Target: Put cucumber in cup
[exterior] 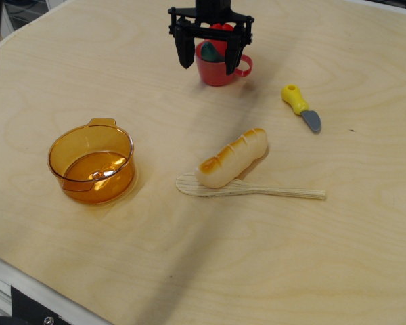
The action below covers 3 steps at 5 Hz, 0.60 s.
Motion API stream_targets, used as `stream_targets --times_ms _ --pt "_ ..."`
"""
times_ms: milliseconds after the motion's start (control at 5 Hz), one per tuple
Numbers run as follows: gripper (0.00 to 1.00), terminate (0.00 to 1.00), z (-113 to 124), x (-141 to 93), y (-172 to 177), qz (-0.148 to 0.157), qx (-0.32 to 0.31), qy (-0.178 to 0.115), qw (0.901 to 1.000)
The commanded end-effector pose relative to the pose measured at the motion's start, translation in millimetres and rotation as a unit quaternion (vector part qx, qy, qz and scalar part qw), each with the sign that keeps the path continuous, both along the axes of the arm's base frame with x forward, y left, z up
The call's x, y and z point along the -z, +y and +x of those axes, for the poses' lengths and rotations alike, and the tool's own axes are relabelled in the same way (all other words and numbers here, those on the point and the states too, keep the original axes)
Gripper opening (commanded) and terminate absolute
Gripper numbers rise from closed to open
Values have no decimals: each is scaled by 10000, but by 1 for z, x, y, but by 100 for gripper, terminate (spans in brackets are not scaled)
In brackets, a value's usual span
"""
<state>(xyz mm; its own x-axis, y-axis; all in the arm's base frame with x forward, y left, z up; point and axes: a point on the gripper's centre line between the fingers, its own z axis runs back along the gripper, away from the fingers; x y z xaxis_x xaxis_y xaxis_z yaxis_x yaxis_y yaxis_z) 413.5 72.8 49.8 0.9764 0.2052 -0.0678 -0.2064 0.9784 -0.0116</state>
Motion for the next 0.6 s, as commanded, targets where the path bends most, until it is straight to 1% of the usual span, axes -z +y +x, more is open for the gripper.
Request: stream_targets --times_ms 0,200,400 --pt "100 0 -34 -82 -10 484 -144 -911 9946" --pt "100 0 -34 -82 -10 484 -144 -911 9946" --pt "100 100 -34 -82 -10 484 -144 -911 9946"
